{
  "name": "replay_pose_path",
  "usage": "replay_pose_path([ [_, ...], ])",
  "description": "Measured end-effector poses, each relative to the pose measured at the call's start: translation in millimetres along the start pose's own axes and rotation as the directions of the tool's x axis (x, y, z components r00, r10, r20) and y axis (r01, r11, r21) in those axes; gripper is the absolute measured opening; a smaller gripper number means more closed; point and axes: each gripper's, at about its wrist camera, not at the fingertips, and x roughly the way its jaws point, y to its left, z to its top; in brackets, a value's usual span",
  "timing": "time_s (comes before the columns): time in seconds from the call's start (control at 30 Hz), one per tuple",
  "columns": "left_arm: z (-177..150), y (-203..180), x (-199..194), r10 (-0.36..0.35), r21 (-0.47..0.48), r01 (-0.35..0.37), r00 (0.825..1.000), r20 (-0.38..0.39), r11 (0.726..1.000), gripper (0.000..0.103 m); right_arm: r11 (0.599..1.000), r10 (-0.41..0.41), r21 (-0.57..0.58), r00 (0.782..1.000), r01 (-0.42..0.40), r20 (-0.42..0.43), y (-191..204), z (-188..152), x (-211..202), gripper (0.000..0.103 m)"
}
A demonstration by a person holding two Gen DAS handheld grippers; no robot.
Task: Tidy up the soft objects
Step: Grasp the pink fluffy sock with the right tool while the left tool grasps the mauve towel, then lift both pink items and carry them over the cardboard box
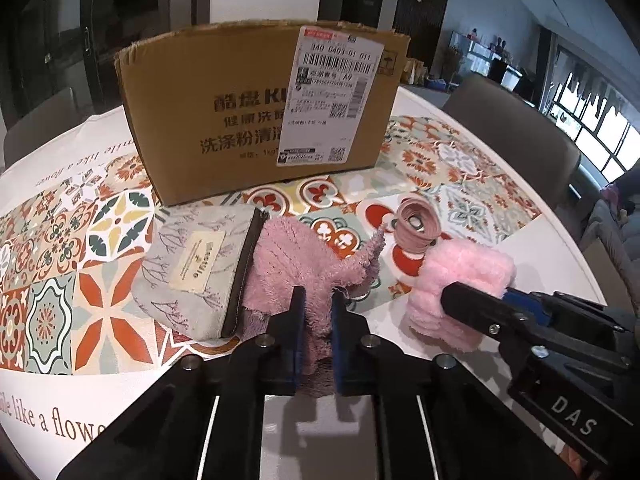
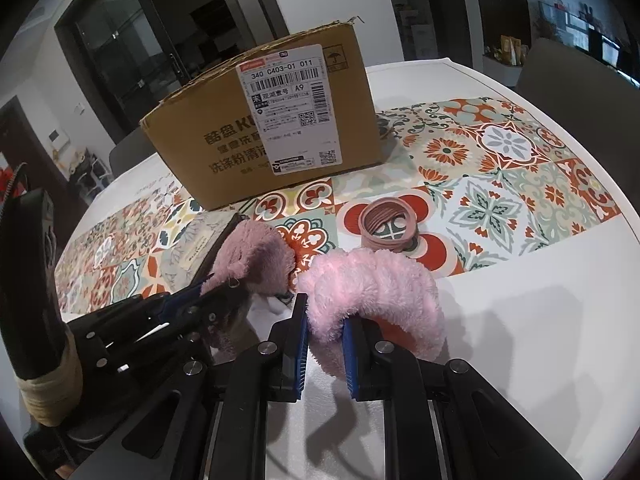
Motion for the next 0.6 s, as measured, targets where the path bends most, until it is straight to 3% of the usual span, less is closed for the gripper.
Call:
replay_pose_path([
  [0.27, 8.9, -5.6, -26.2, -0.030, 0.012, 0.030, 0.998, 0.062, 0.999, 0.010, 1.000, 0.001, 0.020, 1.000, -0.001, 0.023, -2.3, 4.2, -15.1, 0.017],
  [0.6, 23.8, -5.3, -69.9, -0.077, 0.032, 0.073, 0.988, 0.133, 0.997, 0.010, 1.000, -0.024, 0.000, 0.993, 0.024, 0.112, 14.0, 18.4, -58.4, 0.017],
])
